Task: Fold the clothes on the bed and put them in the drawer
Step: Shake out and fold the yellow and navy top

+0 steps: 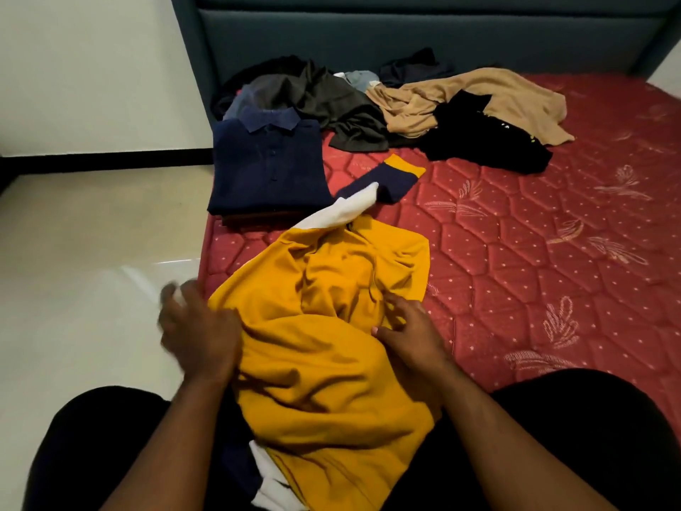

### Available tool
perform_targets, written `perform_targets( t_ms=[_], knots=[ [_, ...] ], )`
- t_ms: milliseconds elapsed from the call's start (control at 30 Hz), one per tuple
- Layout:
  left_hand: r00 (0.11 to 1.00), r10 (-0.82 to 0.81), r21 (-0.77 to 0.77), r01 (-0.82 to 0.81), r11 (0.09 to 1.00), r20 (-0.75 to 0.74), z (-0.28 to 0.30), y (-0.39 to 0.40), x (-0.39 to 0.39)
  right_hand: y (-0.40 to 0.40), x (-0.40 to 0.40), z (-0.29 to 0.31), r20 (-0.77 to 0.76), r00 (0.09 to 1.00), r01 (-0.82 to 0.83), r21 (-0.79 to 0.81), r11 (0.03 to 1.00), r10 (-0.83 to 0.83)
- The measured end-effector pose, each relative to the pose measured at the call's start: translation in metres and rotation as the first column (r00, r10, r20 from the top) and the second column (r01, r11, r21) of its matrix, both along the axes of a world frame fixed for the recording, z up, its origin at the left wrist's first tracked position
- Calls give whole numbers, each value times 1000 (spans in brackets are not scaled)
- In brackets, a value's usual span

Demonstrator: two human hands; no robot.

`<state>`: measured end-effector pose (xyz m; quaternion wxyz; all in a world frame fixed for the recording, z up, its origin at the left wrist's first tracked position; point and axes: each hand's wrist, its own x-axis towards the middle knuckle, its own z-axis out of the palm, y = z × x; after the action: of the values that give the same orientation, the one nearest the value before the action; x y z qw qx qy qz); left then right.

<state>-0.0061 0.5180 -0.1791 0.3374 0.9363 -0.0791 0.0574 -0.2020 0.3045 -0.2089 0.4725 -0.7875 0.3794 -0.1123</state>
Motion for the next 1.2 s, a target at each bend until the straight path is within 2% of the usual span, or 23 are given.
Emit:
perform_targets(
  t_ms=[33, 67, 100, 133, 167, 233, 300, 333, 367, 400, 467, 533, 567, 633, 733, 800, 867, 933, 1000, 1067, 1100, 1133, 1200],
  knots=[
    [972, -180, -41, 188, 981, 149, 4, -10, -2, 0, -1, -1, 31, 997, 76, -53, 996, -74],
    [905, -380, -103, 404, 909, 189, 12, -25, -5, -2, -2, -3, 43, 982, 187, -98, 977, -183],
    [816, -558, -169, 578, 799, 151, 19, -41, -6, -5, -3, -4, 57, 951, 307, -84, 948, -303],
    [721, -687, -190, 689, 699, 90, 29, -57, -7, -7, -2, -5, 49, 912, 407, 20, 913, -408],
    [641, -767, -192, 757, 625, 27, 36, -74, -7, -7, -1, -5, 17, 889, 448, 177, 876, -458],
    [491, -860, -227, 830, 510, -137, 43, -108, 0, -1, 5, -3, -91, 919, 380, 461, 802, -384],
    [355, -864, -205, 873, 443, -357, 35, -139, 17, 7, 14, 7, -160, 956, 294, 561, 774, -248],
    [345, -829, -115, 894, 433, -440, 28, -150, 29, 10, 19, 12, -172, 963, 270, 576, 772, -209],
    [389, -788, 19, 901, 434, -478, 20, -156, 44, 13, 24, 14, -169, 967, 255, 584, 771, -192],
    [471, -741, 163, 877, 453, -478, 15, -160, 59, 12, 29, 14, -161, 967, 254, 581, 773, -197],
    [688, -599, 378, 726, 575, -411, 9, -151, 83, 11, 34, 9, -147, 953, 302, 470, 829, -264],
    [825, -439, 397, 559, 728, -357, 5, -127, 85, 13, 26, 9, -126, 927, 375, 306, 875, -353],
    [862, -360, 374, 485, 791, -358, 6, -116, 82, 14, 23, 10, -136, 912, 411, 288, 865, -388],
    [877, -291, 385, 437, 813, -381, 0, -94, 66, 23, 15, 8, -201, 901, 433, 370, 822, -385],
    [853, -376, 521, 519, 677, -361, -9, -81, 54, 32, 23, 15, -236, 953, 295, 595, 748, -189],
    [808, -455, 593, 586, 552, -375, -4, -91, 66, 23, 34, 23, -191, 972, 230, 649, 725, -137],
    [760, -487, 650, 635, 418, -429, 7, -109, 82, 4, 44, 36, -140, 972, 233, 662, 712, -188],
    [730, -499, 693, 653, 306, -467, 13, -127, 97, -29, 53, 52, -62, 946, 288, 617, 733, -319],
    [673, -471, 622, 728, 286, -571, 23, -143, 107, -73, 61, 75, 12, 911, 355, 481, 802, -411],
    [563, -528, 401, 826, 397, -636, 48, -165, 112, -123, 68, 116, 101, 898, 402, 201, 893, -427],
    [544, -603, 265, 829, 492, -583, 66, -175, 113, -144, 72, 141, 159, 895, 414, 54, 909, -417],
    [578, -673, 140, 797, 588, -462, 95, -191, 116, -166, 74, 176, 227, 886, 433, -94, 896, -405],
    [691, -714, -75, 710, 700, -116, 154, -216, 123, -195, 79, 246, 373, 849, 483, -262, 835, -374]
  ],
)
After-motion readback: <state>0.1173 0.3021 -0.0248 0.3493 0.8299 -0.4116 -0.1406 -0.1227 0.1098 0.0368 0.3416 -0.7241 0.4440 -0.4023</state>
